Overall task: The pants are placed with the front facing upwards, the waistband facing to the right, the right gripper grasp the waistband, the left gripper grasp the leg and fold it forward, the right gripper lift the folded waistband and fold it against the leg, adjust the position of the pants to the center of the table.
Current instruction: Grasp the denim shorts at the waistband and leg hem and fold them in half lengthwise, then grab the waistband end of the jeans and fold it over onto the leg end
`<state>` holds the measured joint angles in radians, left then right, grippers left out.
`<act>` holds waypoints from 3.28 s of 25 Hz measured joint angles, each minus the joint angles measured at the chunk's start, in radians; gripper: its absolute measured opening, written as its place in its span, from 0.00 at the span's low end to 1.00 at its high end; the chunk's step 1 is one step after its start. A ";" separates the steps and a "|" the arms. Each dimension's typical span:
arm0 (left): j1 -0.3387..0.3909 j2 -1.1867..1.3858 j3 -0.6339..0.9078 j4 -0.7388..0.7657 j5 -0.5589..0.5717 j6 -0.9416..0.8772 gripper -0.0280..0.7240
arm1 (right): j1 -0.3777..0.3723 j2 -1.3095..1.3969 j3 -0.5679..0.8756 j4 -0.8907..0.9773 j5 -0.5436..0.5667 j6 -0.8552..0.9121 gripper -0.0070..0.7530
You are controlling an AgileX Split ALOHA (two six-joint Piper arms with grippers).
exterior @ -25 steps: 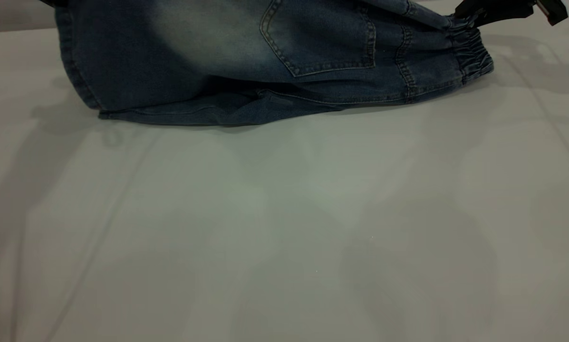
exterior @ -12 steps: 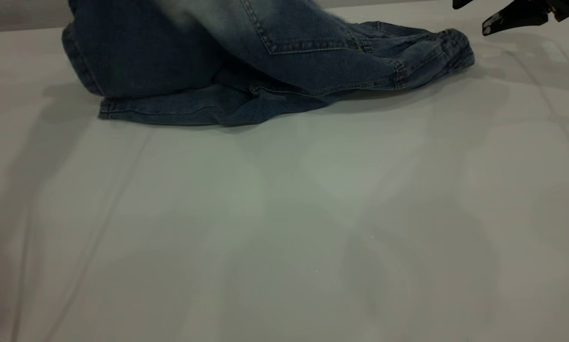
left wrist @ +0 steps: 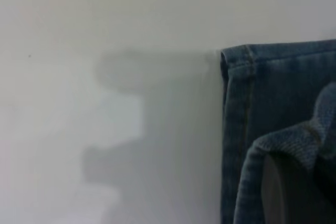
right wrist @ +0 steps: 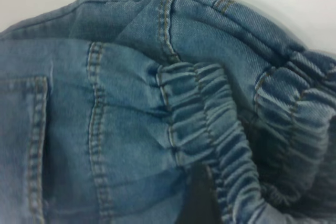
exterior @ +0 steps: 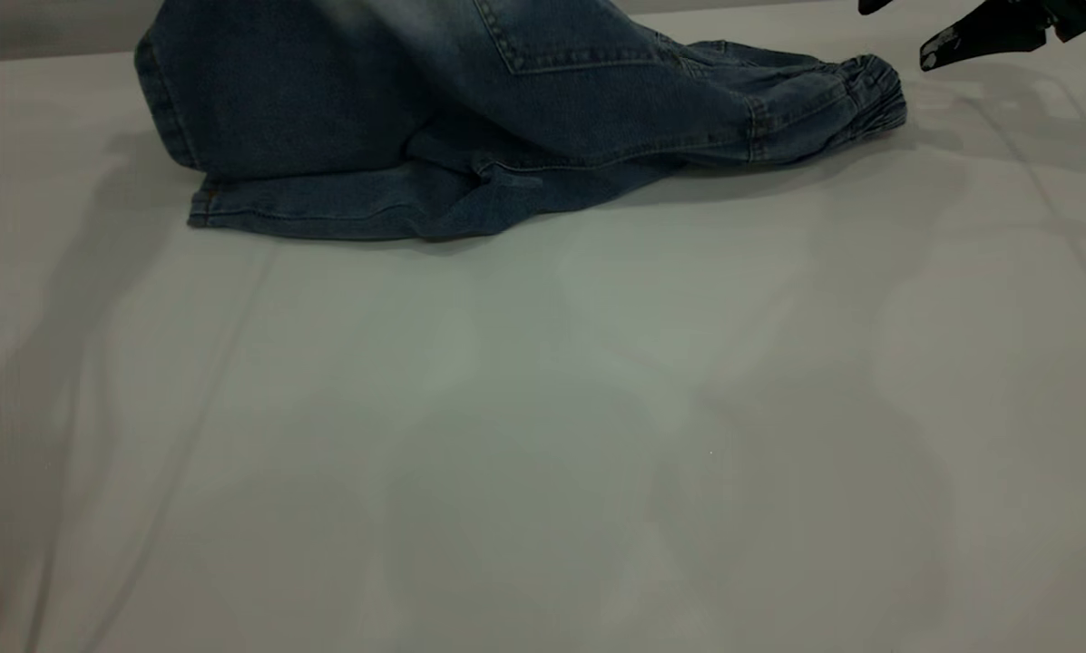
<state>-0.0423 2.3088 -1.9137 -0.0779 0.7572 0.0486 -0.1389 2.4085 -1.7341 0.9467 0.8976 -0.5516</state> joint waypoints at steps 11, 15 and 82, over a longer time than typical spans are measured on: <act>0.000 0.059 -0.084 0.002 0.025 0.064 0.21 | 0.000 0.000 0.000 0.000 0.004 0.001 0.68; 0.000 0.058 -0.084 0.001 0.030 0.071 0.42 | 0.000 0.000 0.000 -0.002 0.004 0.000 0.68; -0.120 0.051 -0.084 -0.054 0.198 0.178 0.65 | 0.000 0.217 -0.191 0.034 0.247 0.331 0.53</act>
<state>-0.1618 2.3594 -1.9975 -0.1315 0.9550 0.2270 -0.1387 2.6255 -1.9256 0.9809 1.1449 -0.2210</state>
